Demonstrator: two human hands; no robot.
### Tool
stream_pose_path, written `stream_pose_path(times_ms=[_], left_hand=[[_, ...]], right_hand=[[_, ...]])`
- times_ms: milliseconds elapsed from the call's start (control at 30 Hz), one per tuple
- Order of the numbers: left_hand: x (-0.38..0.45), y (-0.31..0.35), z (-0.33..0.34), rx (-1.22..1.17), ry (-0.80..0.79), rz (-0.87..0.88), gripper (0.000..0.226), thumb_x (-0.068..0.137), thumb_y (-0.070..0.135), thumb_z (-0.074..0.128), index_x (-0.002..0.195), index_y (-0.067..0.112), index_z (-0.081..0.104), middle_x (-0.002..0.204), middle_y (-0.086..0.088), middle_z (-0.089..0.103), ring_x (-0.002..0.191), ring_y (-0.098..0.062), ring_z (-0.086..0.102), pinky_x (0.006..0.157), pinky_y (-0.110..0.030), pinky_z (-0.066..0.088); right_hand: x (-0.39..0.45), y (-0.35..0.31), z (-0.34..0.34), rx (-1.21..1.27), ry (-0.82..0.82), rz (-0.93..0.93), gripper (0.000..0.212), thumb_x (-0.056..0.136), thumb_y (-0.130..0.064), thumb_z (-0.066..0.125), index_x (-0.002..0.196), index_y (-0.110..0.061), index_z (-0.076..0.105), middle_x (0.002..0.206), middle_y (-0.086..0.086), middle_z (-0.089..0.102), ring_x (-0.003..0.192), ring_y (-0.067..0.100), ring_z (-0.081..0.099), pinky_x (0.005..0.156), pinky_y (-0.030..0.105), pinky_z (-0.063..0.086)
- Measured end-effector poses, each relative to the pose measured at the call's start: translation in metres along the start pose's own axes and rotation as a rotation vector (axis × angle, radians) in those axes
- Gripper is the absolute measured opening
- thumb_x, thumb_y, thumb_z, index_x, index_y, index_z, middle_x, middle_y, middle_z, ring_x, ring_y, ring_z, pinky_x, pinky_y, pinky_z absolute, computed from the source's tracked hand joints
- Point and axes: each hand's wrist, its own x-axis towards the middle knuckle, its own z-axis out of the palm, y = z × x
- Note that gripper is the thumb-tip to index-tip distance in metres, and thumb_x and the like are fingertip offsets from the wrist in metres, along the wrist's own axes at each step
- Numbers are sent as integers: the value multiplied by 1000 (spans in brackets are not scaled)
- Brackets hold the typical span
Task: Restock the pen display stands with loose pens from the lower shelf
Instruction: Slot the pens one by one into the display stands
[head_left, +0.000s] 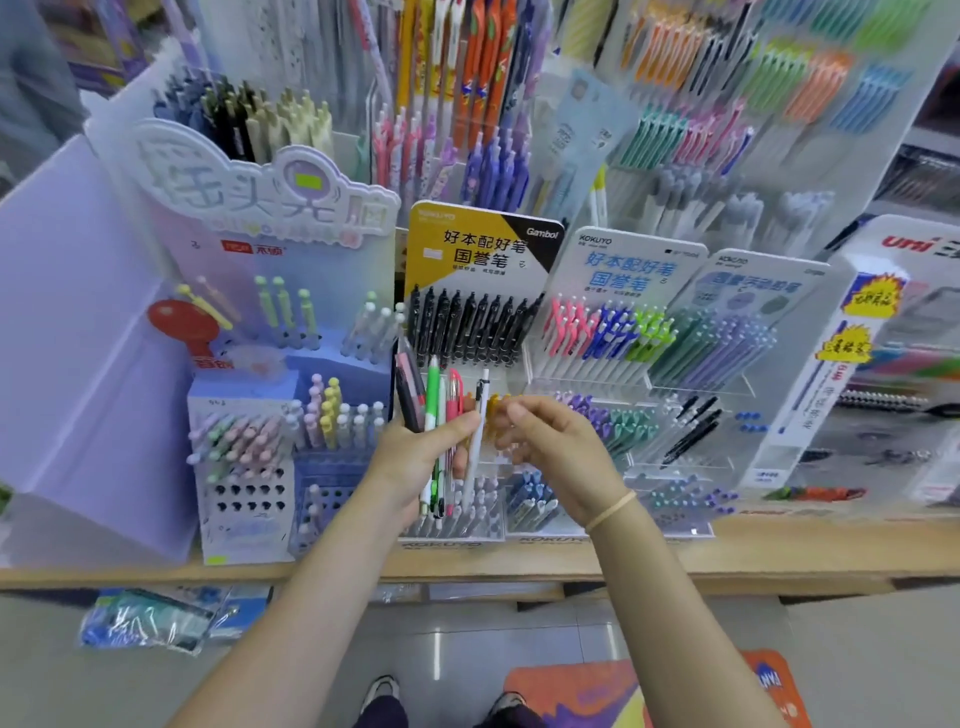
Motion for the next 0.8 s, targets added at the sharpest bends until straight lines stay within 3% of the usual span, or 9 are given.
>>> stream_pose_path(times_ms=[133, 267, 433, 500, 667, 800], left_hand=[[1, 1, 19, 88, -96, 40, 16, 88, 14, 74, 93, -1, 72, 49, -8, 54, 46, -17, 52, 60, -28, 50], [0, 3, 57, 143, -148, 68, 26, 87, 16, 76, 99, -6, 71, 48, -5, 56, 44, -17, 52, 73, -34, 55], [1, 6, 133, 213, -219, 114, 14, 86, 11, 77, 90, 0, 70, 50, -2, 59, 43, -14, 51, 50, -26, 49], [2, -5, 172, 242, -219, 129, 12, 85, 11, 78, 83, 4, 69, 48, -3, 58, 42, -14, 51, 49, -23, 49], [13, -56, 294, 202, -195, 92, 8, 85, 9, 77, 91, 8, 72, 51, 1, 60, 39, -13, 49, 46, -25, 46], [15, -103, 389, 169, -150, -1, 8, 86, 15, 77, 92, 11, 74, 59, -3, 61, 44, -13, 53, 53, -29, 48]], right_hand=[[-1, -21, -15, -30, 80, -82, 8, 94, -14, 66, 99, -12, 71, 76, 5, 67, 62, 15, 58, 55, 23, 48], [-12, -35, -51, -36, 128, -109, 5, 92, -11, 68, 94, -8, 71, 69, -1, 67, 60, 12, 59, 59, 22, 50], [-31, -45, -122, -2, 166, -135, 5, 91, -10, 69, 93, -9, 73, 72, 3, 69, 66, 18, 63, 65, 30, 53], [-40, -42, -161, 6, 189, -149, 4, 91, -9, 68, 90, -9, 73, 72, 3, 70, 68, 17, 65, 66, 29, 54], [-57, -25, -292, -2, 292, -210, 7, 93, -6, 65, 91, -7, 71, 70, 5, 68, 64, 14, 64, 64, 24, 54], [-68, -10, -418, -66, 406, -283, 14, 96, -6, 62, 89, -14, 71, 74, 0, 71, 69, 16, 66, 72, 30, 56]])
